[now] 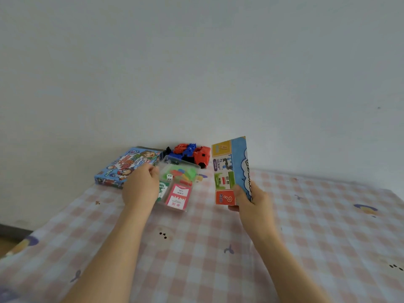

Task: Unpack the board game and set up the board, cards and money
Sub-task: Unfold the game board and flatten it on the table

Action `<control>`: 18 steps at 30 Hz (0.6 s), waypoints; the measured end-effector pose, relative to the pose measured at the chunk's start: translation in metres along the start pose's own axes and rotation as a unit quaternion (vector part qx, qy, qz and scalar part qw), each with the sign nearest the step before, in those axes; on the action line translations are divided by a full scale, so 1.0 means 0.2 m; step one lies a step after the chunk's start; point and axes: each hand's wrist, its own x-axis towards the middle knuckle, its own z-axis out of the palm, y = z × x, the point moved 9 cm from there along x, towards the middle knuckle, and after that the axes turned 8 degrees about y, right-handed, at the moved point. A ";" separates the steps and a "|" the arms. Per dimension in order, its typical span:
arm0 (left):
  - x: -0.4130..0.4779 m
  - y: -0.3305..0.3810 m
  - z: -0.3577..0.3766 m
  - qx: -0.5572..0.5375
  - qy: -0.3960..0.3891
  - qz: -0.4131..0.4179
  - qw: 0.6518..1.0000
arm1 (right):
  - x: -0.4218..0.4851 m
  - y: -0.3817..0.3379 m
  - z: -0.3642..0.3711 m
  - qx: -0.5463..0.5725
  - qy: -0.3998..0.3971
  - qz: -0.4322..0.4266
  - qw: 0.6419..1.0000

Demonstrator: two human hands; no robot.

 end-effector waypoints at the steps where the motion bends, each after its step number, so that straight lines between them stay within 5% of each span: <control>1: 0.00 -0.01 0.01 0.030 -0.004 0.007 1.000 | 0.00 0.01 0.00 0.008 0.001 0.008 1.000; 12: -0.04 0.08 0.02 0.216 -0.018 0.058 0.974 | 0.03 -0.01 -0.08 0.055 -0.009 0.022 0.998; 15: -0.12 0.28 0.02 0.011 -0.016 0.082 0.996 | 0.04 -0.02 -0.14 0.056 -0.018 0.004 0.998; 18: -0.31 0.54 0.18 -0.299 -0.154 -0.022 0.942 | 0.05 -0.03 -0.22 0.062 -0.020 -0.002 0.998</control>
